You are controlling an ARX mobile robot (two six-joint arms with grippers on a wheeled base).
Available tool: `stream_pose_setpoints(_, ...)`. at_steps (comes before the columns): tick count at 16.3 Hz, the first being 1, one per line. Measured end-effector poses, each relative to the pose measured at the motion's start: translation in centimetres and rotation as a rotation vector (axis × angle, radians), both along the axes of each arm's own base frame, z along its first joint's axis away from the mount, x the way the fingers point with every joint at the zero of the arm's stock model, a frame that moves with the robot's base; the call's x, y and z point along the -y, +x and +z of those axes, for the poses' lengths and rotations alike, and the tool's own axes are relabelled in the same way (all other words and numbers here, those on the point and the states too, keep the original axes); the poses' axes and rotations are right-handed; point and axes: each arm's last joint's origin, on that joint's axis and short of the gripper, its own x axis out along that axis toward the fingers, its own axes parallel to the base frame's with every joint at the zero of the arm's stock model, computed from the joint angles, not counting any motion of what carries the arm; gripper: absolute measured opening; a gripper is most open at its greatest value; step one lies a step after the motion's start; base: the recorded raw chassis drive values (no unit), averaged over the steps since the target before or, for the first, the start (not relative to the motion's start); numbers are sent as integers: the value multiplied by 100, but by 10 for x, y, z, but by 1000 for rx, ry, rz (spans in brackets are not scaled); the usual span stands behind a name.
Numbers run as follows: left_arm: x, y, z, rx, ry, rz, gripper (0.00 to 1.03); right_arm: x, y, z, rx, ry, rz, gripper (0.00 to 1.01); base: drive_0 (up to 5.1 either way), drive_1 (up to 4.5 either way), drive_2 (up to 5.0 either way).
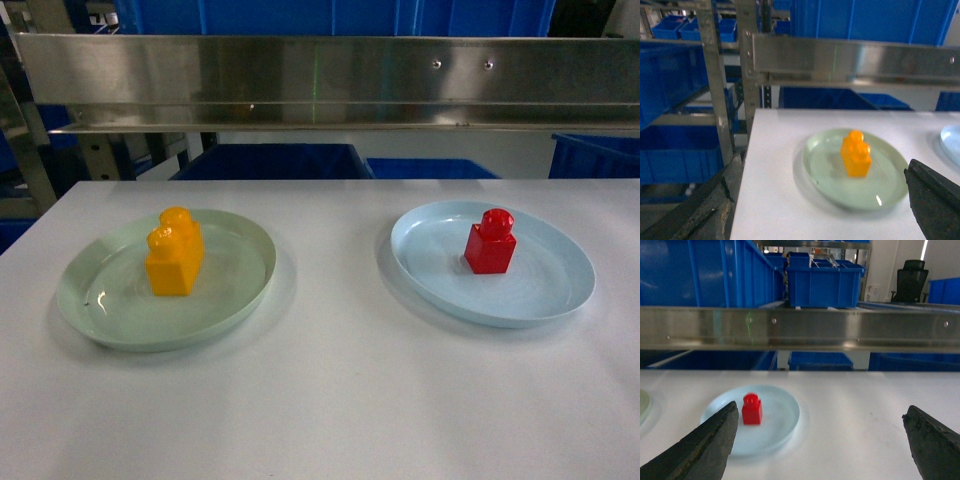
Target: Sort and place red and yellow blocks in left bins
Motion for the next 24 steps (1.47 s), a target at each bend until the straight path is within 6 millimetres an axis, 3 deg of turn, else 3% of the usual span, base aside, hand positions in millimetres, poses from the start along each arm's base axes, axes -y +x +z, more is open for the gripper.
stream_pose_setpoints(2,3,32,48,4,-27,-44,98,-1,44,49,33,3,25,98,0,0,0)
stream_pose_setpoints(3,8,61,64,-57,-40,-92,98,-5,80,66,-26,17,72,98,0,0,0)
stream_pose_setpoints(5,20,124,72,-244,-76,-168,98,-13,152,63,-202,39,133,98,0,0,0)
stream_pose_setpoints(6,31,150,66,-303,-97,-212,98,-9,176,53,-249,43,115,98,0,0,0)
stream_pose_setpoints(7,35,169,54,-308,-91,-180,98,2,184,45,-264,57,83,98,0,0,0)
stream_pose_setpoints(8,34,171,46,-340,-87,-157,98,7,182,46,-258,62,66,98,0,0,0)
stream_pose_setpoints(10,33,168,51,-315,-87,-150,98,8,178,56,-213,65,64,98,0,0,0)
stream_pose_setpoints(16,32,168,51,-314,-87,-144,98,5,179,55,-217,65,79,98,0,0,0)
stream_pose_setpoints(18,33,168,51,-314,-87,-146,98,-18,187,54,-244,57,174,98,0,0,0)
stream_pose_setpoints(19,33,168,51,-314,-87,-151,98,-46,205,51,-286,24,275,98,0,0,0)
stream_pose_setpoints(20,33,168,51,-314,-87,-150,98,-61,214,44,-336,-10,309,98,0,0,0)
stream_pose_setpoints(21,33,168,51,-314,-87,-145,98,-70,223,34,-393,-45,316,98,0,0,0)
stream_pose_setpoints(24,33,168,51,-314,-87,-147,98,-74,246,15,-429,-149,258,98,0,0,0)
